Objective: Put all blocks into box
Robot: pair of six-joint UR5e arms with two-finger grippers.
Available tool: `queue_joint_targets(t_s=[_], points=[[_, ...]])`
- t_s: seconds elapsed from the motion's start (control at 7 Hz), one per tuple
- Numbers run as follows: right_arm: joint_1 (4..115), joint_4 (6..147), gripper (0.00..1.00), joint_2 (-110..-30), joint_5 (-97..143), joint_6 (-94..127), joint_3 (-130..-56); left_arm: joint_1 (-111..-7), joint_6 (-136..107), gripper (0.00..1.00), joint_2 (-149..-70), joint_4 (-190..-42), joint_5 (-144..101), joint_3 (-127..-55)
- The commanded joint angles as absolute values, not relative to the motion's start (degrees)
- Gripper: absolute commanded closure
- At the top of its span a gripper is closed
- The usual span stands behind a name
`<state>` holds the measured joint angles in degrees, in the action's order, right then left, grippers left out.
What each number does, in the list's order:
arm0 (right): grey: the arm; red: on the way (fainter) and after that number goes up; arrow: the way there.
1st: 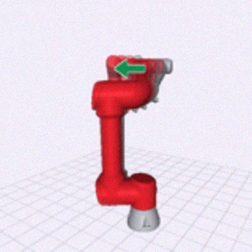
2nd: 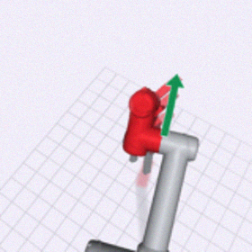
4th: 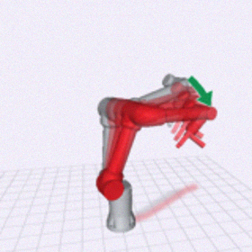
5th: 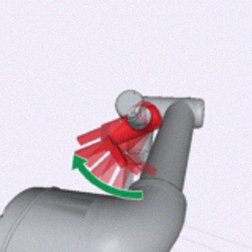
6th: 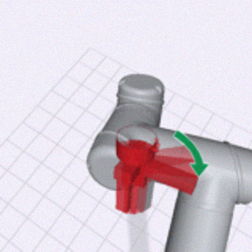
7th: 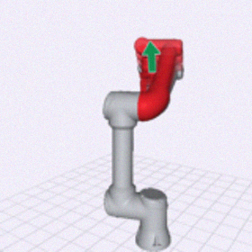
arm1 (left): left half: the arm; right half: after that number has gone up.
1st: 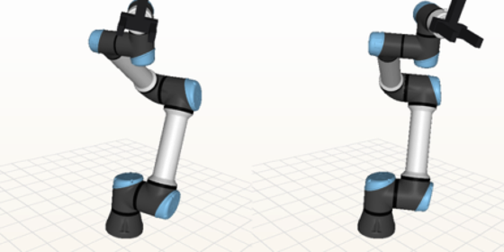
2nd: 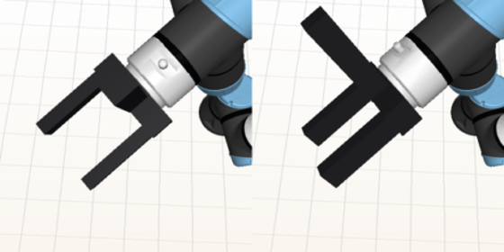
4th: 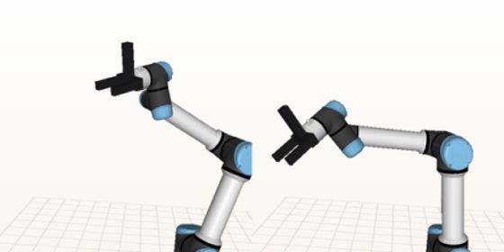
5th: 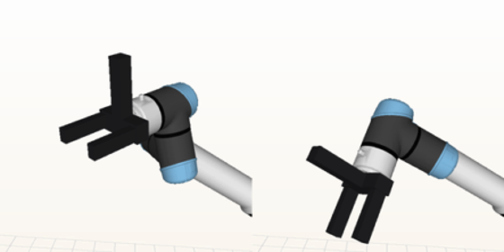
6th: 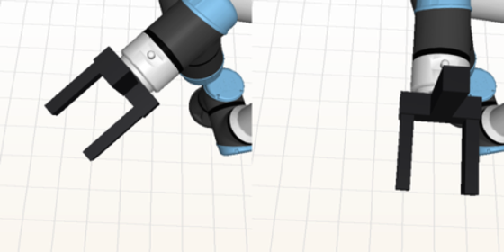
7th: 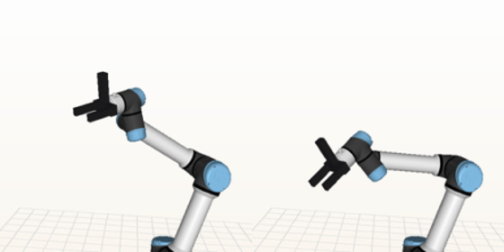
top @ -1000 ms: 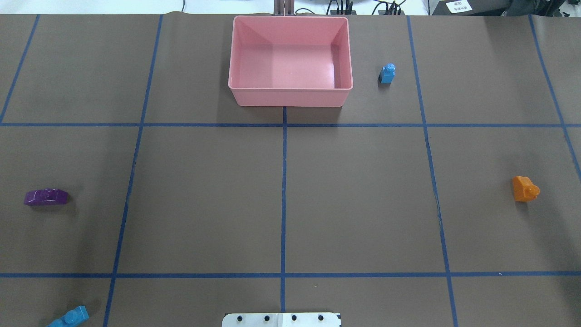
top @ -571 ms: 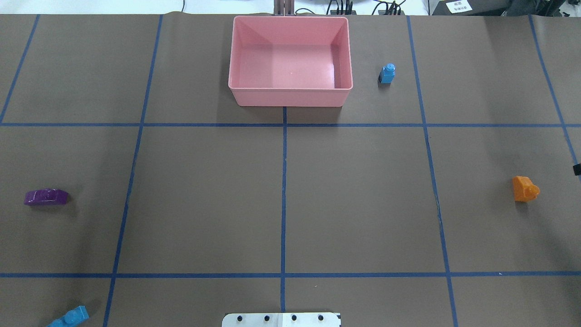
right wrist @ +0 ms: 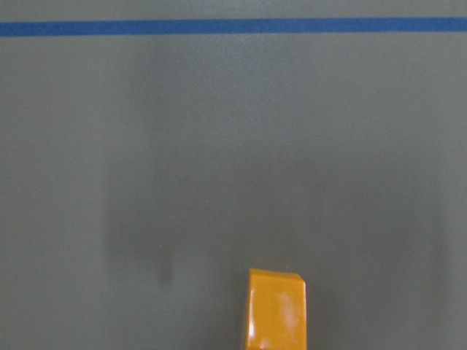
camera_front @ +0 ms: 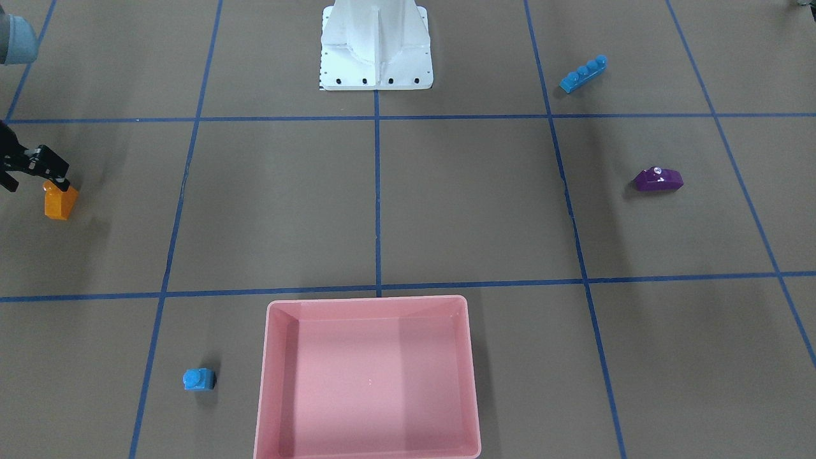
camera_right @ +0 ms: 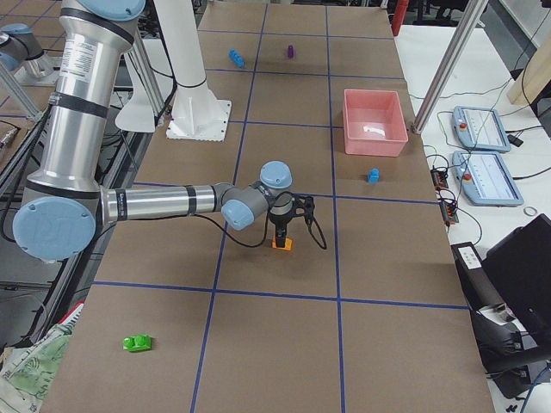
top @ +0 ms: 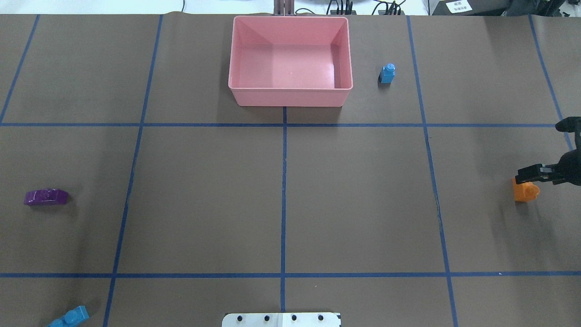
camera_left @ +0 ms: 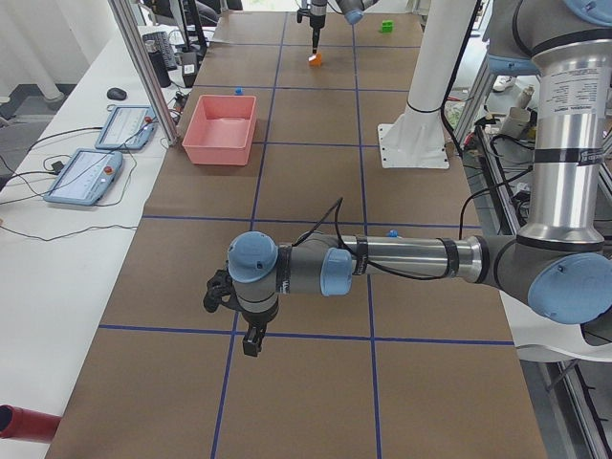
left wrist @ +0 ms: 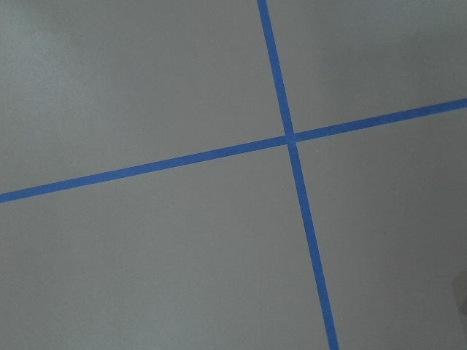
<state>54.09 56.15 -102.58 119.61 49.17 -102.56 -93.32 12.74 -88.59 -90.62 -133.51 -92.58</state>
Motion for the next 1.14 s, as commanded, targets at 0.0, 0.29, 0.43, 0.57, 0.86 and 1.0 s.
queue_joint_targets(t_s=[0.0,0.29,0.43,0.57,0.86,1.0], points=[[51.5,55.4,0.13,-101.2,117.2,51.8,-99.6,-93.3,12.7,0.00,-88.6,-90.6,-133.6,-92.5],[51.5,55.4,0.19,-101.6,117.1,51.8,-98.8,-93.2,12.7,0.00,-88.6,-90.6,-133.6,-92.2],[51.5,55.4,0.24,-101.7,117.2,51.7,-98.4,-93.1,12.7,0.00,-88.6,-90.6,-133.6,-92.2],[51.5,55.4,0.46,-101.7,117.4,51.9,-98.4,-93.1,12.7,0.00,-88.6,-90.6,-133.6,-92.2],[51.5,55.4,1.00,-101.7,117.9,51.8,-98.6,-93.1,12.7,0.00,-88.6,-90.6,-133.6,-92.2],[51.6,55.4,1.00,-101.3,118.1,51.7,-99.5,-93.1,12.7,0.00,-88.6,-90.6,-133.6,-92.2]])
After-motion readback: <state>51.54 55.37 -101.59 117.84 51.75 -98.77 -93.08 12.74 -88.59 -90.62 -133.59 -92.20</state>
